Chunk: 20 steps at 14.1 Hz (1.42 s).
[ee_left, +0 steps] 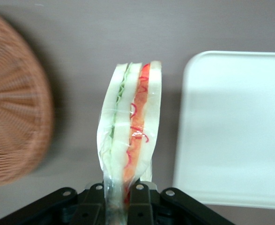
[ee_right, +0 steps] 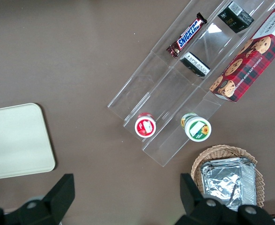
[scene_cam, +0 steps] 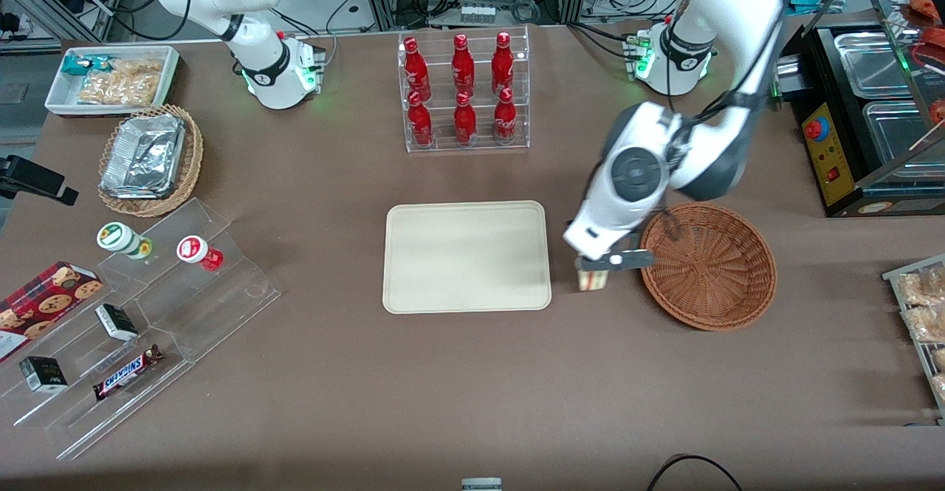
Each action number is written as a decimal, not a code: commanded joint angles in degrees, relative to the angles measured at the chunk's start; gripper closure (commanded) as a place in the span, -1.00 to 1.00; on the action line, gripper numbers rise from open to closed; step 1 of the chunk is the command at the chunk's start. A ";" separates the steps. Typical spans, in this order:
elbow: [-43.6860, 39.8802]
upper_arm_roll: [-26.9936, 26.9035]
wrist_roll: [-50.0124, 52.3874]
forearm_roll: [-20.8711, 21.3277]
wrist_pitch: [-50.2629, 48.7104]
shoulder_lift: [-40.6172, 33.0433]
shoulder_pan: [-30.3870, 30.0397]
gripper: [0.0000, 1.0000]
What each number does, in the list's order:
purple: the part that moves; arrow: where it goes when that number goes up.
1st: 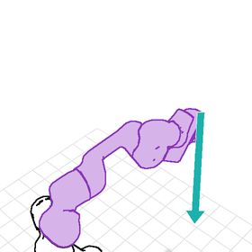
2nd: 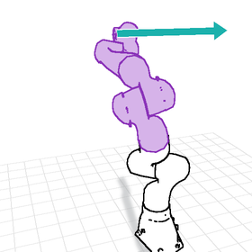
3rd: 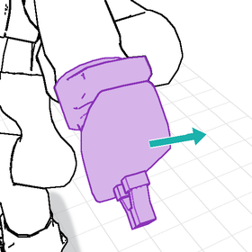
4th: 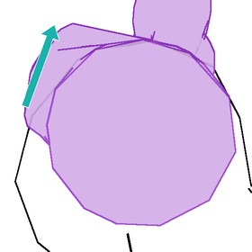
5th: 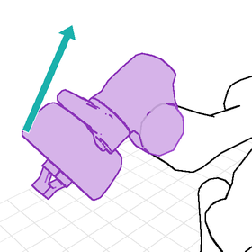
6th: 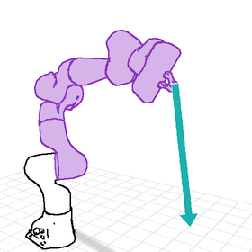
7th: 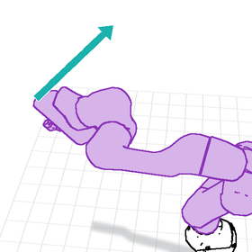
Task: Place sandwich from basket to tray
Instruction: 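Carry the sandwich with the left gripper over the white tray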
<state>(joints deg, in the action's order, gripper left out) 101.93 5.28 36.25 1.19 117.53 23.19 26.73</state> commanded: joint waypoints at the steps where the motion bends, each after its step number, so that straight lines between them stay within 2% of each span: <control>1: -12.07 -0.71 7.67 -0.49 -0.99 9.39 4.98 1.00; 6: -23.25 -0.62 15.33 -0.49 0.06 18.55 12.37 1.00; 9: -23.79 1.82 16.92 -0.40 5.50 20.14 13.78 1.00; 16: -25.02 2.28 17.54 -0.22 5.61 22.78 15.90 0.94; 17: -25.02 2.19 17.54 -0.22 5.52 22.78 15.98 0.81; 18: -24.94 2.19 17.62 -0.22 5.60 22.78 15.90 0.38; 19: -24.85 2.19 17.80 -0.31 5.78 22.87 15.90 -0.49; 20: -24.67 2.19 18.15 -0.31 5.87 23.04 15.90 -0.99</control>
<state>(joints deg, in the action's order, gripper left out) 78.92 7.77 52.98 1.13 123.49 45.19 42.16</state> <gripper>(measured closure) 0.709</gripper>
